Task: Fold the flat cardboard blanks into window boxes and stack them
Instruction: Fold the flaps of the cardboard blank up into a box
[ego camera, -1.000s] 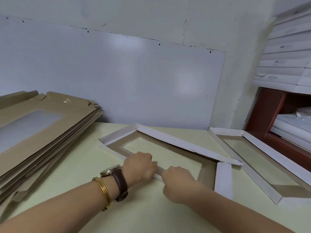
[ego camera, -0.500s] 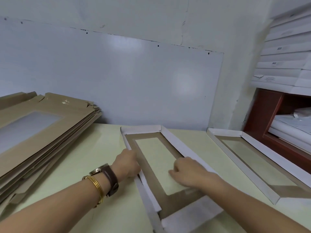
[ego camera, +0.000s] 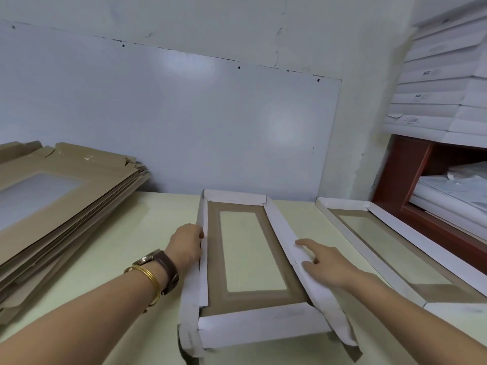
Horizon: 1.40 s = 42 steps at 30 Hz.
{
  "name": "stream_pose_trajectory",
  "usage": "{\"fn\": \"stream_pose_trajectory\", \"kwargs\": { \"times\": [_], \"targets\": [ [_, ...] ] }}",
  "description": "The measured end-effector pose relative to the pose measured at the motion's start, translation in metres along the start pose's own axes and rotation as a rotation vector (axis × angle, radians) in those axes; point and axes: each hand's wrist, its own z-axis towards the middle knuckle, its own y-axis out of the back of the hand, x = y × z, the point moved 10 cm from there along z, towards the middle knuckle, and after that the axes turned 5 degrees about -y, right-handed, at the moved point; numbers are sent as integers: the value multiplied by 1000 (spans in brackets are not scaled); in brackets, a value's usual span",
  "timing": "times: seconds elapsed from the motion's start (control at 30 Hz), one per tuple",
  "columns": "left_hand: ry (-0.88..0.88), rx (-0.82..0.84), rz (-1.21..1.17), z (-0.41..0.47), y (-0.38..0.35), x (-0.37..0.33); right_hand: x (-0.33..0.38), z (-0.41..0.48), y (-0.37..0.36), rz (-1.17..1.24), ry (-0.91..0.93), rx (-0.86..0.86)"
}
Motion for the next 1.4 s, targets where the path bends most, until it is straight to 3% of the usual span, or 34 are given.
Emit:
{"fn": "stream_pose_trajectory", "kwargs": {
  "times": [0.27,0.4,0.5,0.6,0.83,1.07,1.23,1.4],
  "targets": [
    [-86,6,-35,4,-8,-11,-6,11,-14,-10,-100,-9],
    [-228,13,117,-7,-10,-38,-15,17,-14,-26,-146,-61],
    [-370,153,24,-20,-20,-64,-17,21,-13,-41,-158,-88],
    [-359,368,-51,-37,-35,-73,-19,24,-10,-67,-180,-126],
    [-422,516,1,-52,-51,-84,-12,25,-8,-81,-195,-179],
    [-543,422,134,-57,-47,-88,25,1,-3,-263,17,-269],
    [-620,307,120,-65,-35,-100,50,-31,-15,-81,313,-209],
    [-701,280,115,-85,-27,-109,46,-53,-28,-39,438,-169]
  ]
}}
